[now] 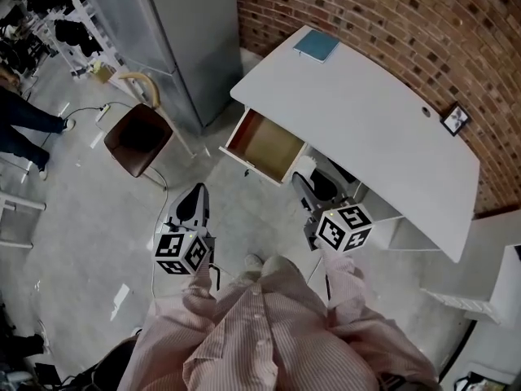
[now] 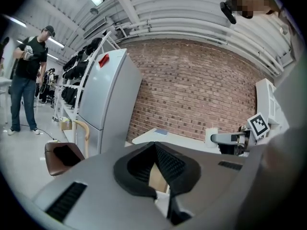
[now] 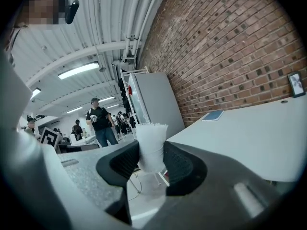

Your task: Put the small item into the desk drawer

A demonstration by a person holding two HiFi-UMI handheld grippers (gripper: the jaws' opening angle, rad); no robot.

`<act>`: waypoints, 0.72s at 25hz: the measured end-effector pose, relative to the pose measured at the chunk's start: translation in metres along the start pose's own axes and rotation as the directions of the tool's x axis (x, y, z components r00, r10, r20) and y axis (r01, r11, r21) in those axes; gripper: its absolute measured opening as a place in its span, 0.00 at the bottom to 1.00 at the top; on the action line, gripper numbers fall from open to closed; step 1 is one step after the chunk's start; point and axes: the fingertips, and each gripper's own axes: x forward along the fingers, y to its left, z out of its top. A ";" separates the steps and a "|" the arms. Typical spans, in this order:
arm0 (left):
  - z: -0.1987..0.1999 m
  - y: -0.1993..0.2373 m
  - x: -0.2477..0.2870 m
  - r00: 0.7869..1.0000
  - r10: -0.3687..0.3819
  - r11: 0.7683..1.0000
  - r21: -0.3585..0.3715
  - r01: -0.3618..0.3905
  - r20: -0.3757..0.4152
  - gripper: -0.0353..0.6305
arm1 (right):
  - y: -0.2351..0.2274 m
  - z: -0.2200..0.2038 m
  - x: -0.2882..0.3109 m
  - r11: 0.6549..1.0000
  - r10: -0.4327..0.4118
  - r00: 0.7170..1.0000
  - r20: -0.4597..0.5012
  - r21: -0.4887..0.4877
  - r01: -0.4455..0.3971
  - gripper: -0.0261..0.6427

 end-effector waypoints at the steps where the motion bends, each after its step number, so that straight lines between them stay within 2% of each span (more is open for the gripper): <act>1: 0.000 0.002 0.005 1.000 -0.004 1.000 -0.002 0.004 -0.003 0.05 | -0.002 -0.001 0.005 1.000 -0.003 1.000 -0.006 0.001 0.003 0.28; 12: -0.003 0.033 0.062 0.999 -0.007 0.998 -0.059 0.006 -0.031 0.05 | -0.033 -0.011 0.074 0.999 -0.028 0.997 -0.077 0.019 0.029 0.28; 18: -0.006 0.051 0.115 0.996 -0.044 0.996 -0.076 0.038 -0.082 0.05 | -0.052 -0.014 0.134 1.000 -0.022 0.989 -0.144 -0.006 0.021 0.28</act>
